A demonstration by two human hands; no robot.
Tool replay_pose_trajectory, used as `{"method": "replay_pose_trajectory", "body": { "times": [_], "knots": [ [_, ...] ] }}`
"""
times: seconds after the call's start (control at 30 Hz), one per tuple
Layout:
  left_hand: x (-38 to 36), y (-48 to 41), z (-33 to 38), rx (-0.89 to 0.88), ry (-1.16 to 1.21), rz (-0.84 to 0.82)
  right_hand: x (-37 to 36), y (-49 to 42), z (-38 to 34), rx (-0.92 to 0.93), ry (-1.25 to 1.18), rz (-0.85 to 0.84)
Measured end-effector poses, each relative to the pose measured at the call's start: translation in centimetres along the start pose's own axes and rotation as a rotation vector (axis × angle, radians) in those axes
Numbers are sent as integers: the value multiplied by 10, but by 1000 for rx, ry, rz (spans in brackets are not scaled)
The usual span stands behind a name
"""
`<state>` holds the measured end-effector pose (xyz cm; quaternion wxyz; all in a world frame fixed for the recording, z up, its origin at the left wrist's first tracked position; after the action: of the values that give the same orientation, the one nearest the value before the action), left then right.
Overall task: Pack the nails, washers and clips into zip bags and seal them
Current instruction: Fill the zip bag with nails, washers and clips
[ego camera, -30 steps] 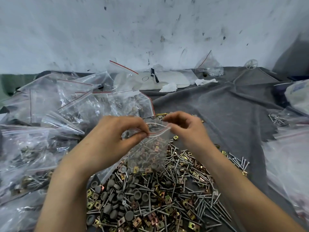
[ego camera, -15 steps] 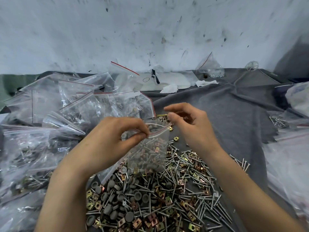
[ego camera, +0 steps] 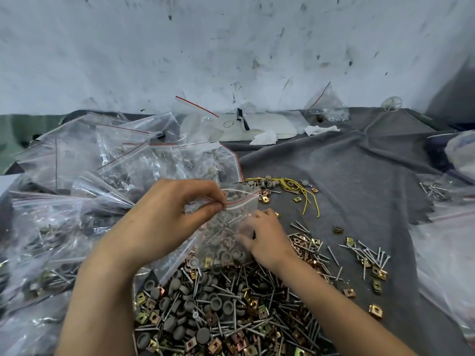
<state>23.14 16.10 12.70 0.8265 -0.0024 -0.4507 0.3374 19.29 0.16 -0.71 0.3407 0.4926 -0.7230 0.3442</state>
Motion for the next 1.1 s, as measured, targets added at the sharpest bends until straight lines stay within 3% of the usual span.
{"method": "replay_pose_trajectory", "body": {
  "times": [0.33,0.4,0.53,0.63,0.73,0.87,0.93,1.03,1.1],
  "knots": [
    [-2,0,1,3,-4,-6,-1,5,-9,146,314,105],
    [-1,0,1,4,2,0,9,8,-7,112,152,200],
    [0,0,3,-13,1,1,51,4,-11,-15,-496,360],
    [1,0,3,-18,1,-1,86,4,-31,48,-764,409],
    [1,0,3,-15,-3,-1,106,8,-56,194,-753,353],
    [1,1,3,-19,-19,-11,104,9,-73,265,-414,202],
    [1,1,3,-14,-22,-18,103,8,-70,295,-412,220],
    [3,2,2,2,-17,-13,103,0,-45,201,-590,441],
    [3,2,1,7,-16,-11,84,-11,-28,65,-429,391]
  ]
}}
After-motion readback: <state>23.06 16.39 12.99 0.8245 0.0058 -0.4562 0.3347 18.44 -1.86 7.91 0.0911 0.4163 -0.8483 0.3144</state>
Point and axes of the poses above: each hand's wrist, its own y-axis away from the middle knuckle, its own x-axis out of the back of the hand, z = x × y, the point moved 5 cm from there along -y, towards the middle knuckle, and after that the axes turned 3 degrees about x, right-handed, at the moved point
